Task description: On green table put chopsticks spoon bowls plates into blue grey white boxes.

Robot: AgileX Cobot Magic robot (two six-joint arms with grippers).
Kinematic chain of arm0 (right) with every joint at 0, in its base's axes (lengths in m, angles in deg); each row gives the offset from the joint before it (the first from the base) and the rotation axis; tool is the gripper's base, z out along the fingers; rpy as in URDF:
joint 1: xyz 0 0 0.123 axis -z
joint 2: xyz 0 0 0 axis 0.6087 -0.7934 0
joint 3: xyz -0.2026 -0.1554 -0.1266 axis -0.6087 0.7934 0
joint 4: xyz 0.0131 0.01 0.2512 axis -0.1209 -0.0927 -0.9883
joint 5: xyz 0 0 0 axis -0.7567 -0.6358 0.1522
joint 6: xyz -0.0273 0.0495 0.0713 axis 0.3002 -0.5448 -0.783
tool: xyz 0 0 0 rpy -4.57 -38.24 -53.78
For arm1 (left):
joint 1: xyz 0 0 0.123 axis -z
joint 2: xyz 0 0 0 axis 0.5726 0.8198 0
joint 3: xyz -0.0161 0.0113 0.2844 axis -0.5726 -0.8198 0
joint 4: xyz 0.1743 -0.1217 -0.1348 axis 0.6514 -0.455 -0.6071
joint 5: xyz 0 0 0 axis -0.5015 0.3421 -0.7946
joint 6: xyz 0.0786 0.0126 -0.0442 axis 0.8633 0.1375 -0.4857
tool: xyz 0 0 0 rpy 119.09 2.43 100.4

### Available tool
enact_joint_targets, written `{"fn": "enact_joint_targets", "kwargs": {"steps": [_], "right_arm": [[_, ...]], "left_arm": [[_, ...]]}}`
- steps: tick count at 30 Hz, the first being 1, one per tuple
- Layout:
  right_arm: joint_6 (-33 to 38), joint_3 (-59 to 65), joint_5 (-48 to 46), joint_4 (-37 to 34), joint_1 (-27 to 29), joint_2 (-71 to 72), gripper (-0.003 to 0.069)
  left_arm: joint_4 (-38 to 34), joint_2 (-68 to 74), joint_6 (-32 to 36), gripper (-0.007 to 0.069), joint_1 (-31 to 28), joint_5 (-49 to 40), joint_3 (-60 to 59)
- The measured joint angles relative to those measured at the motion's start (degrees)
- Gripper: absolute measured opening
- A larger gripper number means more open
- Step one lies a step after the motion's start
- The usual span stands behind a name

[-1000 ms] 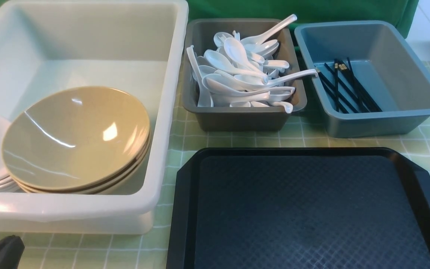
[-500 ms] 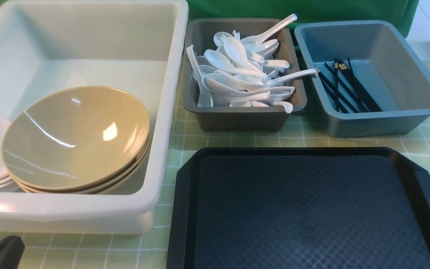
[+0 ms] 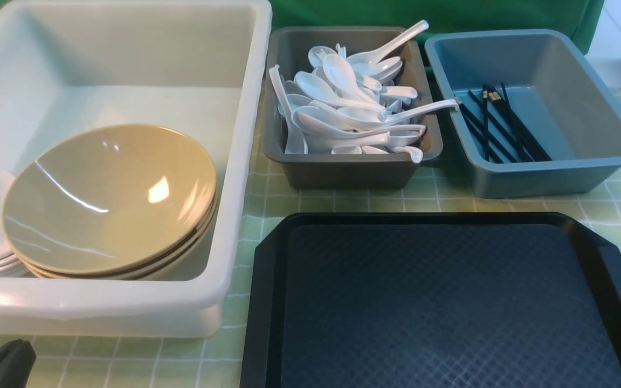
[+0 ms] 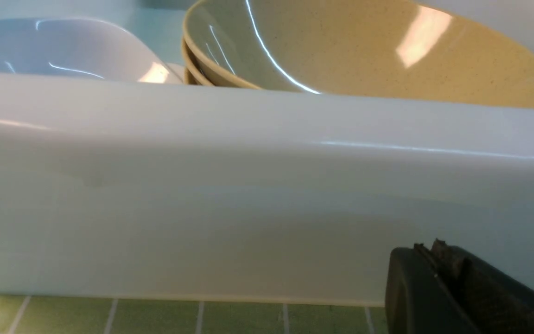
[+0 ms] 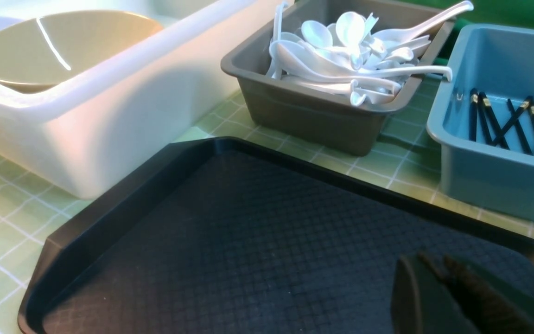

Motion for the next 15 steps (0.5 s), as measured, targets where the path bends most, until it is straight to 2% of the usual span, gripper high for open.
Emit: {"fn": "enact_joint_targets", "kwargs": {"steps": [6, 10, 15], "right_arm": [[1.42, 0.00, 0.00, 1.29, 1.41, 0.48, 0.0068], [3.12, 0.60, -1.26, 6.84, 6.03, 4.10, 0.0070], [-3.77, 6.77, 0.15, 16.42, 12.86, 9.33, 0.0074]], "left_arm": [[0.00, 0.00, 0.00, -0.0002, 0.00, 0.00, 0.00], [-0.05, 0.00, 0.00, -0.0002, 0.00, 0.00, 0.00], [-0.15, 0.00, 0.00, -0.0002, 0.00, 0.00, 0.00]]}}
